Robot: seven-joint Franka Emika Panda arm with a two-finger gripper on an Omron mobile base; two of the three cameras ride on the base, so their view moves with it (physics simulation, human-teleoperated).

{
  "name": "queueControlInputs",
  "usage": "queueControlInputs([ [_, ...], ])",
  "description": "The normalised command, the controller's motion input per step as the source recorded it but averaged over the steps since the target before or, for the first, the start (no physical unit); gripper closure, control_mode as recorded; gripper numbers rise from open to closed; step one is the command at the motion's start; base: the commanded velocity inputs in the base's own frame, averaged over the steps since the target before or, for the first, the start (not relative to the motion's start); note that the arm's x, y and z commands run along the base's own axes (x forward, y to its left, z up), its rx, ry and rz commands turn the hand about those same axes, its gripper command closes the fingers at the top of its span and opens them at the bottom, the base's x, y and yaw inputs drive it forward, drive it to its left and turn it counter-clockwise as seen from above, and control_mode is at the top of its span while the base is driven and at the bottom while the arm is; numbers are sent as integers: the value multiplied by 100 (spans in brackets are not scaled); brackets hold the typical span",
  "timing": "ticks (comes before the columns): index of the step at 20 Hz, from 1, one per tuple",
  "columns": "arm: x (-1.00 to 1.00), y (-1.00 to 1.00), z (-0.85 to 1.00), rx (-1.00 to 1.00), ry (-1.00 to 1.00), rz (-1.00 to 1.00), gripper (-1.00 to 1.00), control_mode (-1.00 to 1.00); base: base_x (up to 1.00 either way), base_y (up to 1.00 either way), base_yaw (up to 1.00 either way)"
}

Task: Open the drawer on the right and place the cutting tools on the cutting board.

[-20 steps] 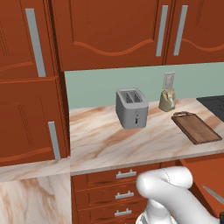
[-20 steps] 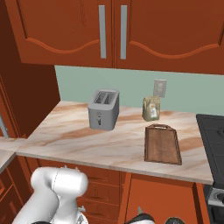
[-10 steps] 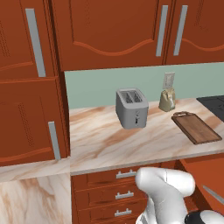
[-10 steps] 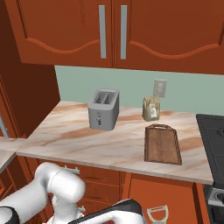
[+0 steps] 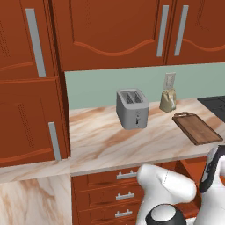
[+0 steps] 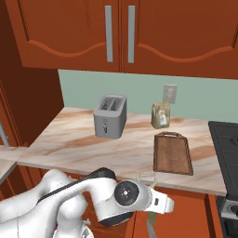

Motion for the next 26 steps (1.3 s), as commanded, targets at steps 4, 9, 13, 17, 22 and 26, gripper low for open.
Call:
queueControlInputs([
  [4,100,32,100,0,18,0,100,-100,0,0,0],
  [9,100,15,72,0,42,0,100,-100,0,0,0],
  [13,38,3,11,0,21,0,100,-100,0,0,0],
  [17,16,0,0,3,5,0,100,-100,0,0,0],
  [22,23,-28,-15,27,3,-2,100,-100,0,0,0],
  [26,19,-21,-11,24,0,-2,100,-100,0,0,0],
])
